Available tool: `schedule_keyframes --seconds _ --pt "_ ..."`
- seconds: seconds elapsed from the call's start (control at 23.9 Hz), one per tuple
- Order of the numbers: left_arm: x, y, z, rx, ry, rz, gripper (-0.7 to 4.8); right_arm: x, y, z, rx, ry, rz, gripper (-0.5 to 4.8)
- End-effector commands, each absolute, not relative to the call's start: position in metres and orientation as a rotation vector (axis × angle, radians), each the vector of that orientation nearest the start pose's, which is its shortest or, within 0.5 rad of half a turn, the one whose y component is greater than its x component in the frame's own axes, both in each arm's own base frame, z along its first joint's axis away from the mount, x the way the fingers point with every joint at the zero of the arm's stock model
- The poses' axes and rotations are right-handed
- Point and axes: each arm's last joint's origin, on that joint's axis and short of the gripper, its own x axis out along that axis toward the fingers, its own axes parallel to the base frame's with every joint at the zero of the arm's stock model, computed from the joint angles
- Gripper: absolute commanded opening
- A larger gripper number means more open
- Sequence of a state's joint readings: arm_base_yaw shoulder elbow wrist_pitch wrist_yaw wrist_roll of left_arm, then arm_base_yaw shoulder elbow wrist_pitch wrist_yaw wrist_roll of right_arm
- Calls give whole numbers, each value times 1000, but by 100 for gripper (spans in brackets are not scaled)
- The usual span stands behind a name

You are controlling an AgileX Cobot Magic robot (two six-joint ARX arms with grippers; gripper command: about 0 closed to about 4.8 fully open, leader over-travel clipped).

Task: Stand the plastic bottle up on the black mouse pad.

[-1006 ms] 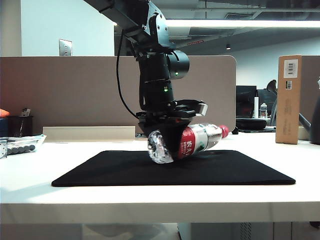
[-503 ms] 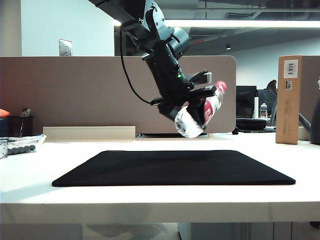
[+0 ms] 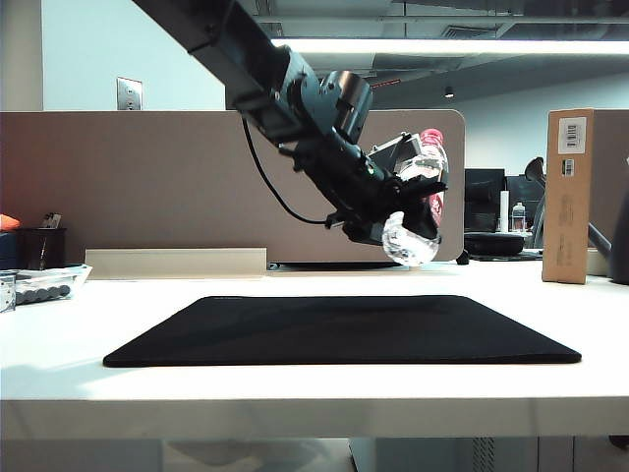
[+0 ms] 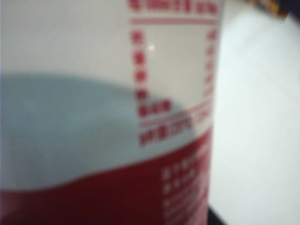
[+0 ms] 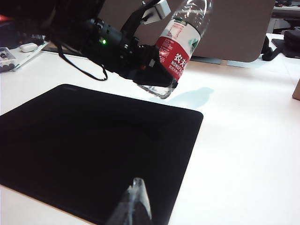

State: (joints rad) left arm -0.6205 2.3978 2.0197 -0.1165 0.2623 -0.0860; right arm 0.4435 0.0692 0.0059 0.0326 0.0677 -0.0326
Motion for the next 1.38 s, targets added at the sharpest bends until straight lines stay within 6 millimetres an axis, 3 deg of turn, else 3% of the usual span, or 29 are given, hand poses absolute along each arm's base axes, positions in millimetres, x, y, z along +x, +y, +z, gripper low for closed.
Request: schedule_keyframes --seconds 0.04,0.25,0.34,0.75,1.01,1.22,1.38 --pt "442 -327 230 -101 307 -871 -6 94 39 163 -39 14 350 -5" --pt "429 -317 229 -150 131 -890 -6 96 34 163 -38 15 287 -5" --pt "415 -304 219 -168 55 -891 -6 97 31 163 -38 15 256 -5" --pt "390 -292 173 -80 40 -853 -6 97 30 163 -38 15 247 -5" --pt "388 -294 171 51 6 -856 -6 97 30 163 -38 15 248 -5" --pt "388 -292 165 14 66 -804 -6 97 30 163 -38 16 248 -5" --pt "377 -287 168 -74 -119 -635 -6 97 30 163 -38 15 248 -5"
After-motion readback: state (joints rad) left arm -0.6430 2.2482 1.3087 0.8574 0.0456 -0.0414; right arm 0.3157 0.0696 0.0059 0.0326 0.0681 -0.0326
